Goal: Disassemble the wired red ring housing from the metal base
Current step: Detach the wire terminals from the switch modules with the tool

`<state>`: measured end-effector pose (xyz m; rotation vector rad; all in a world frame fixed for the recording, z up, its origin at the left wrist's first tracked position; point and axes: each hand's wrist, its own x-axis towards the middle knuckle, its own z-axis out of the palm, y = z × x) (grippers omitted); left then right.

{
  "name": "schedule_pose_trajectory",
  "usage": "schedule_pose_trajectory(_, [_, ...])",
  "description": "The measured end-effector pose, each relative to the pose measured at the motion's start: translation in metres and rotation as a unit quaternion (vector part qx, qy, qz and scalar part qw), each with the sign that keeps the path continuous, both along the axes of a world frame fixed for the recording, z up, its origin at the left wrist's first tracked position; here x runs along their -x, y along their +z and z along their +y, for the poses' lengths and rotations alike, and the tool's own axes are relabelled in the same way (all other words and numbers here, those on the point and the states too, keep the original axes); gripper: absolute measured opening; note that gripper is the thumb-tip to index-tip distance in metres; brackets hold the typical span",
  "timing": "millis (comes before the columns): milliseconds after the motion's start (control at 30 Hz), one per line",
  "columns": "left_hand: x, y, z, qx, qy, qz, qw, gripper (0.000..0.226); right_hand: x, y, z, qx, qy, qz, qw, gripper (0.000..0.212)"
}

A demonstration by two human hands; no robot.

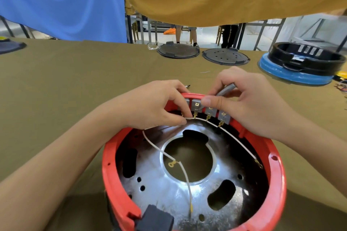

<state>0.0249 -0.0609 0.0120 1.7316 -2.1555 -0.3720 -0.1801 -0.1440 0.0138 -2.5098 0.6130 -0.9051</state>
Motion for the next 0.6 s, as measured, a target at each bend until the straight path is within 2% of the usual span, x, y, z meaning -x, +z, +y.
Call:
schedule_pose_trajectory(167, [0.000,0.001,0.000,-0.002,-0.005,-0.001,1.000,0.015,-0.001,0.003,0.000,-0.003,-0.004,0.029,1.000,0.014])
schedule_pose_trajectory(300, [0.002,0.001,0.000,-0.004,-0.006,0.004,1.000,0.016,-0.009,0.012,-0.008,-0.045,-0.003,0.053,0.998,0.027])
schedule_pose_trajectory(467, [0.002,0.002,-0.001,-0.008,-0.006,0.018,1.000,0.016,-0.013,0.023,-0.016,-0.152,0.005,0.073,0.986,0.033])
schedule_pose_trajectory(600, [0.003,0.002,0.000,-0.012,-0.010,0.017,1.000,0.016,-0.013,0.024,-0.019,-0.194,-0.007,0.077,0.978,0.032])
